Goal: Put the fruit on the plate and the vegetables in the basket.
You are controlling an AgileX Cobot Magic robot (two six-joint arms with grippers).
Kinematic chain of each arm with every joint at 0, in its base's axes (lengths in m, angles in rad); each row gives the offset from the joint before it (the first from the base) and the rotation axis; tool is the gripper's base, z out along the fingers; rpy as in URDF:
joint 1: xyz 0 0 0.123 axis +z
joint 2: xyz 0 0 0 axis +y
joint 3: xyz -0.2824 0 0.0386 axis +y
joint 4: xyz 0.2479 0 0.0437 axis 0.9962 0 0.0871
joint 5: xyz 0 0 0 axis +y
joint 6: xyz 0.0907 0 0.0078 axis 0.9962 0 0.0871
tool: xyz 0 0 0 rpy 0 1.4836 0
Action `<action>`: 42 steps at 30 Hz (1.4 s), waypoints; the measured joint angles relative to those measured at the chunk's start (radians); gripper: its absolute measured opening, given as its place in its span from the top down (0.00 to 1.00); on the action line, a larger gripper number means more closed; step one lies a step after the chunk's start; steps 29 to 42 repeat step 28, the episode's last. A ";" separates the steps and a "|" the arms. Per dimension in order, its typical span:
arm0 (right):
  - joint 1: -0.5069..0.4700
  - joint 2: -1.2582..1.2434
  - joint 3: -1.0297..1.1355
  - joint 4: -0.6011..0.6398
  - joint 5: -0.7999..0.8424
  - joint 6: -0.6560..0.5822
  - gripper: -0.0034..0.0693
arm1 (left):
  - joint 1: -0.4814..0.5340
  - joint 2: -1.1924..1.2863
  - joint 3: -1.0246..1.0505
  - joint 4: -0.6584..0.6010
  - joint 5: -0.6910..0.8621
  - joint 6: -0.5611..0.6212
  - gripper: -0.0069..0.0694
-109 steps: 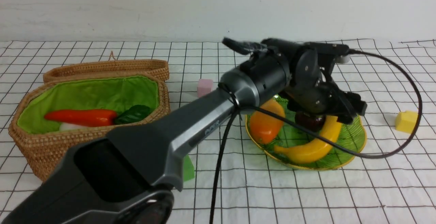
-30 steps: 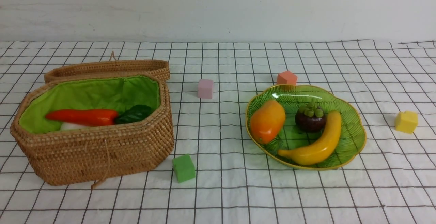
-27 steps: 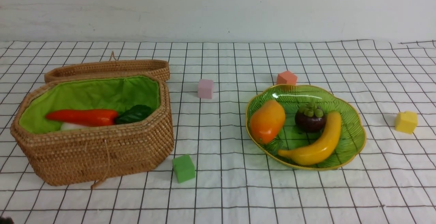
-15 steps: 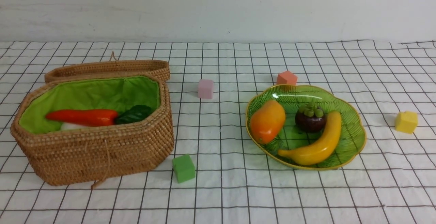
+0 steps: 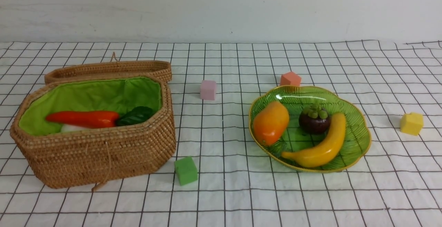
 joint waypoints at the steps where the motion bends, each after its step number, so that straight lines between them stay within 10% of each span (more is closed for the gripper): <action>1: 0.000 0.000 0.000 0.000 0.000 0.000 0.63 | 0.012 0.000 0.000 0.000 0.000 0.000 0.89; 42: 0.000 0.000 0.000 0.000 0.000 0.000 0.63 | 0.096 0.000 0.000 0.001 0.000 0.000 0.88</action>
